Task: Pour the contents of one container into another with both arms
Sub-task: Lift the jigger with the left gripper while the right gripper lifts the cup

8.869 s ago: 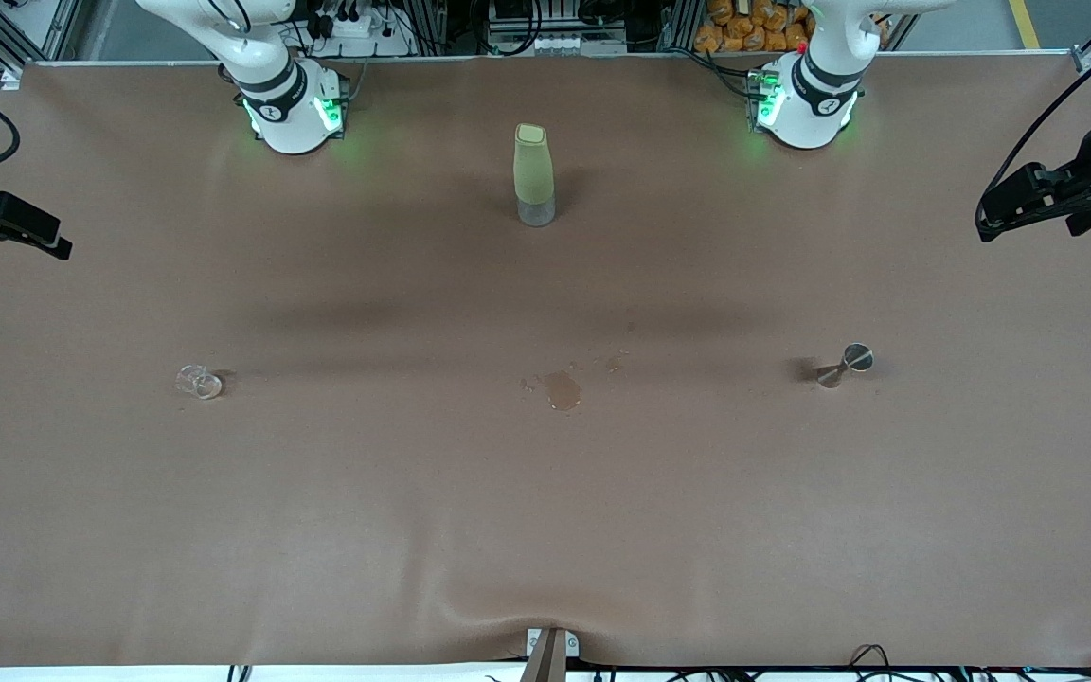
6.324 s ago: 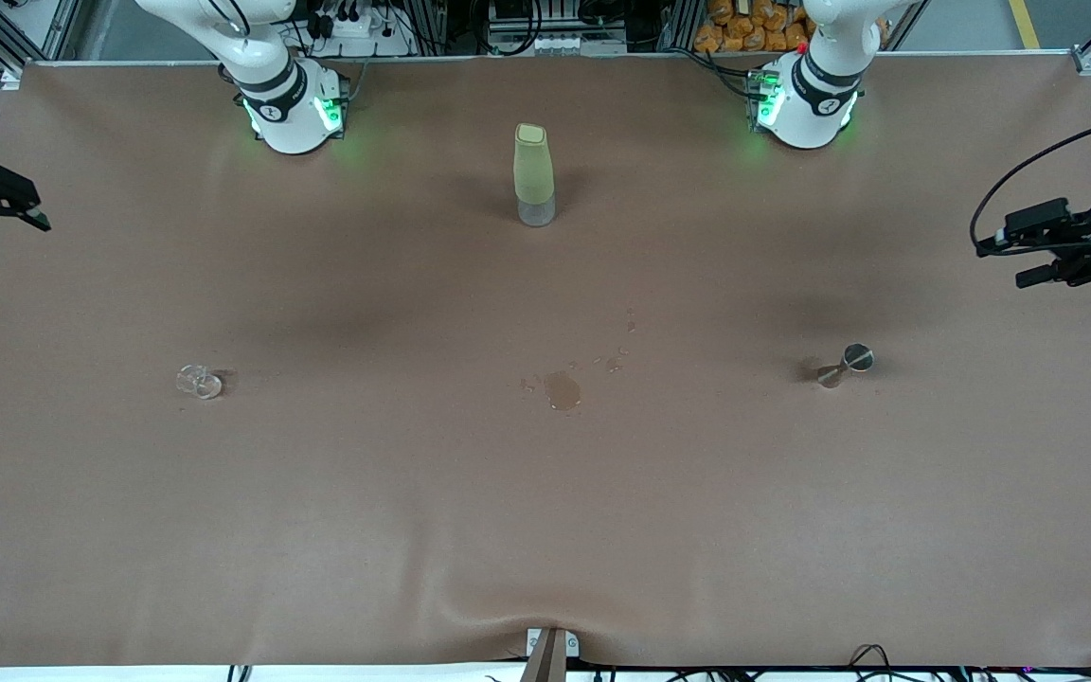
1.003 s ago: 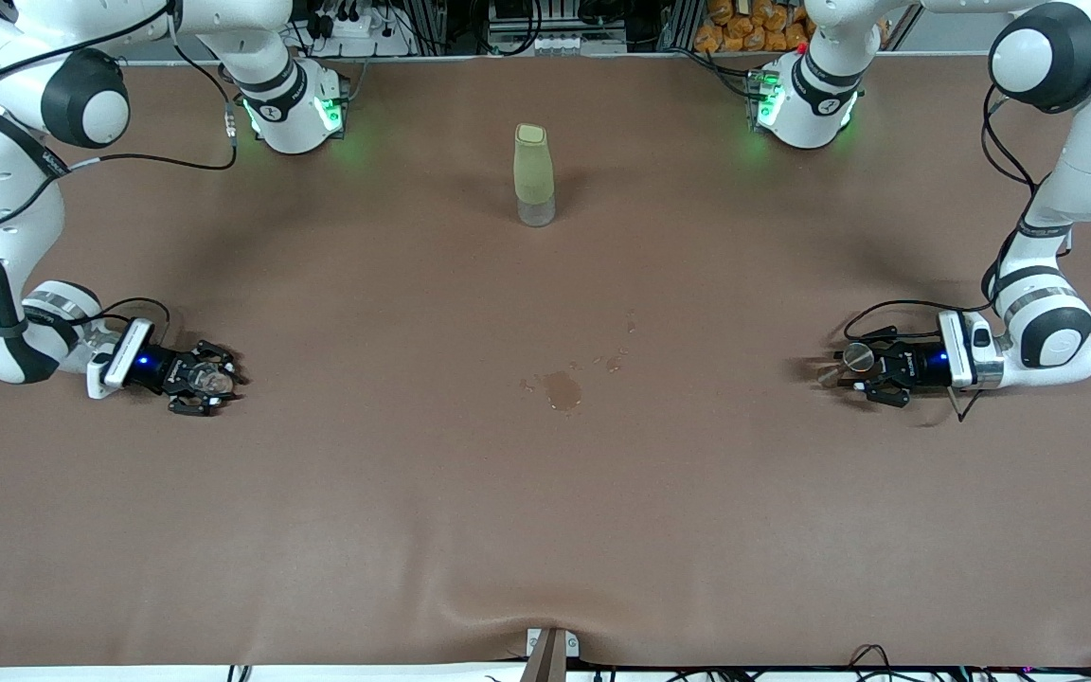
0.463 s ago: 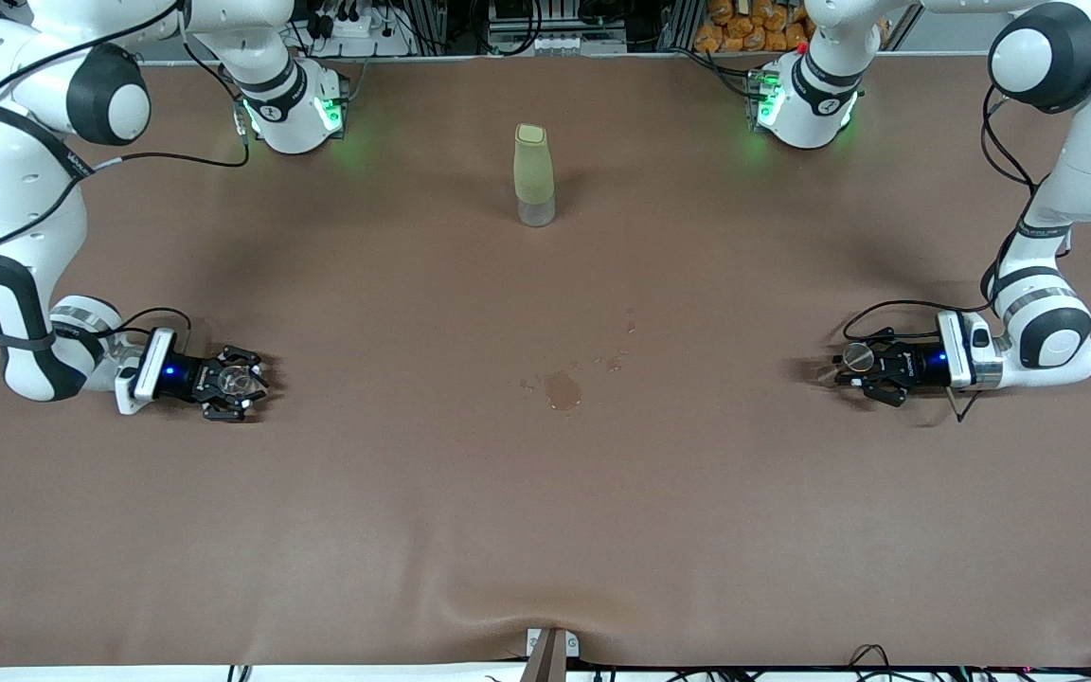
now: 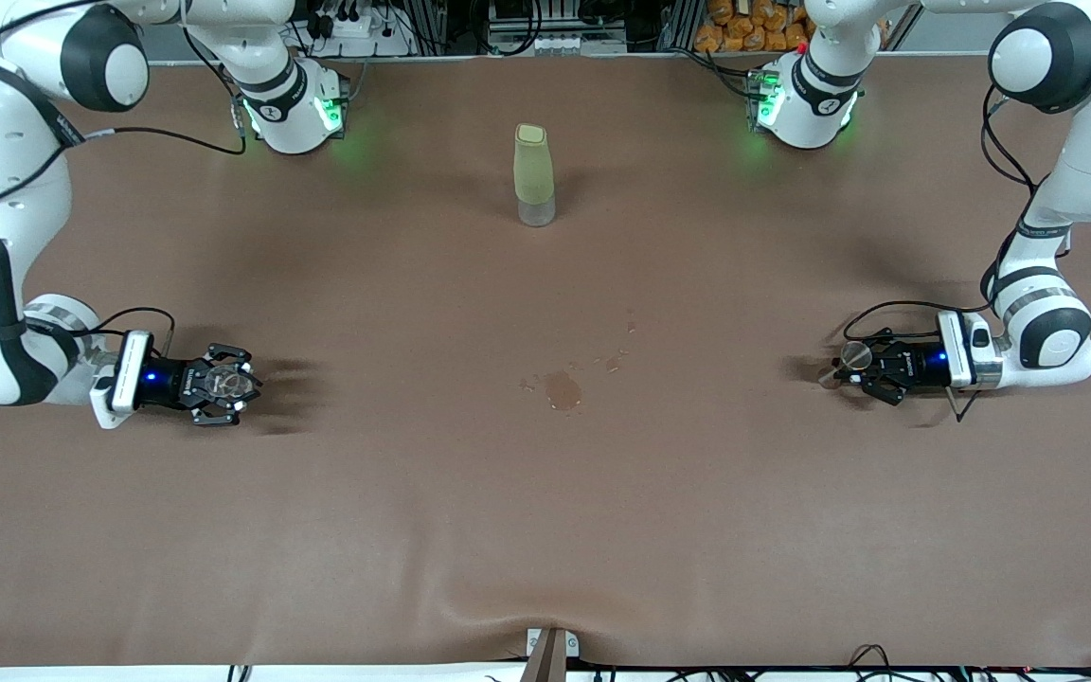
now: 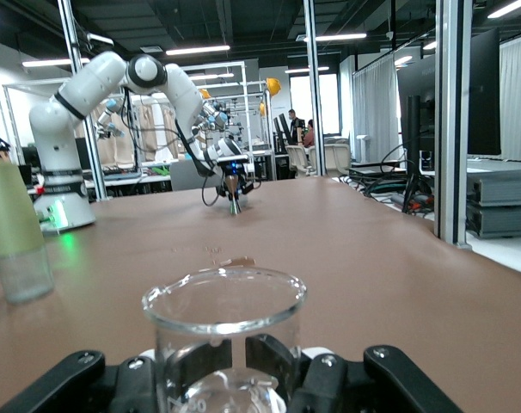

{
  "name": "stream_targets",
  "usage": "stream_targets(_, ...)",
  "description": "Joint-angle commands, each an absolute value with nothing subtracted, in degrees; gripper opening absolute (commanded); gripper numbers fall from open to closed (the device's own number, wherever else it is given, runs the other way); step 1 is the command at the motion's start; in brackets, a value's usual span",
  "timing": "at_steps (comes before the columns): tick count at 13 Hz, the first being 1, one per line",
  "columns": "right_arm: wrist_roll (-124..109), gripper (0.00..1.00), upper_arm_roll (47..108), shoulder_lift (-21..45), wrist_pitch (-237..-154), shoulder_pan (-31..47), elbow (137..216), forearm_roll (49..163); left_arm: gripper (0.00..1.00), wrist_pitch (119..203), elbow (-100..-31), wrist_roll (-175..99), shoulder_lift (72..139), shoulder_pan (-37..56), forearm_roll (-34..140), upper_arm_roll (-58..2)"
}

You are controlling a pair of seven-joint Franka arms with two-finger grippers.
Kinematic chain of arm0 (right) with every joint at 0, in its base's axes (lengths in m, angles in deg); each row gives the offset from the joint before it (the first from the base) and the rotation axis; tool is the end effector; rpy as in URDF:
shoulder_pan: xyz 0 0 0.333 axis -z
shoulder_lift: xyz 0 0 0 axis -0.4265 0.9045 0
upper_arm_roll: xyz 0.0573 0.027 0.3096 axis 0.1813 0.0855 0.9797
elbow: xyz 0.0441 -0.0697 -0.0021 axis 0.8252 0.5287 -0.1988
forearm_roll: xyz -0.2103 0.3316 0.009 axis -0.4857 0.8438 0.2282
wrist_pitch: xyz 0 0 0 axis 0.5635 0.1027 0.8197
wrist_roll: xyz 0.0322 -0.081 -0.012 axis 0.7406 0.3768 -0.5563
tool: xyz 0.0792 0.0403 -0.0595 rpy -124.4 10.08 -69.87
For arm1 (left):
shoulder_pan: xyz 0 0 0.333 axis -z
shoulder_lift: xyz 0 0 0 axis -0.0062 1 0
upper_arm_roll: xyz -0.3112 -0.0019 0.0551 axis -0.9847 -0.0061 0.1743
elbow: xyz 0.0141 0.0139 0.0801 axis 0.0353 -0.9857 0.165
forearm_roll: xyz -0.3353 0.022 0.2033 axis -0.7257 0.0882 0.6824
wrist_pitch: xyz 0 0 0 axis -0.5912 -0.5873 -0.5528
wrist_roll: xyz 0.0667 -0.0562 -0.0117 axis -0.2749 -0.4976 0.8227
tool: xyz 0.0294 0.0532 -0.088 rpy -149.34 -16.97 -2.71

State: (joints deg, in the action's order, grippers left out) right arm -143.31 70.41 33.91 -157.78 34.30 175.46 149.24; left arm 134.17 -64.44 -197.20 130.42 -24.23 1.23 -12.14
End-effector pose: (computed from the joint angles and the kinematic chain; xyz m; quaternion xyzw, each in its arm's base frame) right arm 0.6041 -0.0914 0.1666 -0.5496 -0.4871 -0.4707 0.4890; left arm 0.5636 0.1286 0.0877 0.5335 -0.5722 0.4392 0.4416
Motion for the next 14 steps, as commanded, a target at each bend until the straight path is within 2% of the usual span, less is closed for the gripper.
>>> stream_targets(1,-135.74,0.00,69.48,24.16,-158.42,32.02,183.19,150.25,0.00,134.72,-63.61,-197.41,130.59,-22.67,-0.23,-12.63)
stream_targets(3,-130.37,0.00,68.60,19.05,-158.42,30.53,186.64,150.25,0.00,134.81,-63.26,-196.89,130.32,-22.24,-0.75,-15.69)
stream_targets(8,-124.29,0.00,63.59,7.35,-158.51,24.29,195.87,150.16,0.00,136.37,-61.07,-189.85,129.35,-13.55,-2.60,-16.15)
stream_targets(14,-119.10,0.00,63.23,-0.64,-161.13,21.04,202.89,149.81,0.00,140.15,-59.57,-184.86,127.69,1.12,-15.60,-16.15)
